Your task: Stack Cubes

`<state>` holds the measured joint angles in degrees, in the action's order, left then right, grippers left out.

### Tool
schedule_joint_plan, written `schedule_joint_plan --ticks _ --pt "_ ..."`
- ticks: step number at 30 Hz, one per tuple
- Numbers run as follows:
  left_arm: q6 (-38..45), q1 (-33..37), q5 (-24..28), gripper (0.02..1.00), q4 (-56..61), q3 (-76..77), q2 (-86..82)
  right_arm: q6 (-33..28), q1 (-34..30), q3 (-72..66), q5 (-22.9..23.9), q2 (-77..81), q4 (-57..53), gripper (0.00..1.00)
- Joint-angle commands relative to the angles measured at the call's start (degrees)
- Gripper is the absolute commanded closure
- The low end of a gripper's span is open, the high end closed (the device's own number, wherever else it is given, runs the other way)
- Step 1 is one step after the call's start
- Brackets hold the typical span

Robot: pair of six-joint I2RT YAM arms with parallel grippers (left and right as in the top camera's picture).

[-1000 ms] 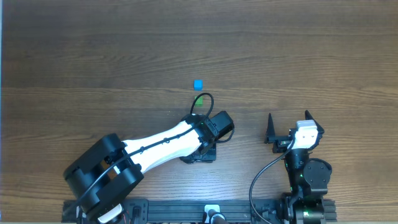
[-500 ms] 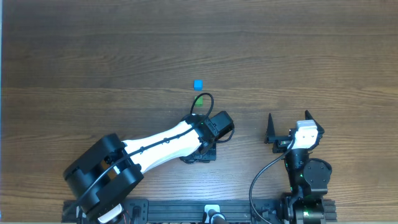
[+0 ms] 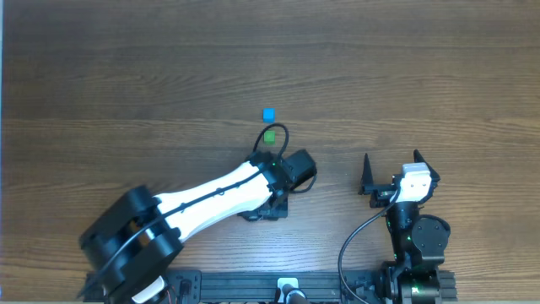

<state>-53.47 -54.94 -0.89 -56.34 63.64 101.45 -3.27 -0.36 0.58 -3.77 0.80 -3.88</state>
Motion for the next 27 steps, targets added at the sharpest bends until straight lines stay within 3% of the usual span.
schedule_joint_plan --ticks 1,14,27 --pt "3.8 1.3 -3.3 0.98 -0.3 5.5 -4.0 -0.2 -0.3 -0.3 0.0 -0.5 -0.2 0.009" --pt "10.9 9.3 -2.6 0.98 -4.3 17.3 -1.9 -0.2 -0.3 -0.3 0.0 -0.5 -0.2 0.007" --pt "12.7 12.3 -3.2 0.978 -6.8 22.6 7.3 -0.2 -0.3 -0.3 0.0 -0.5 -0.2 0.007"
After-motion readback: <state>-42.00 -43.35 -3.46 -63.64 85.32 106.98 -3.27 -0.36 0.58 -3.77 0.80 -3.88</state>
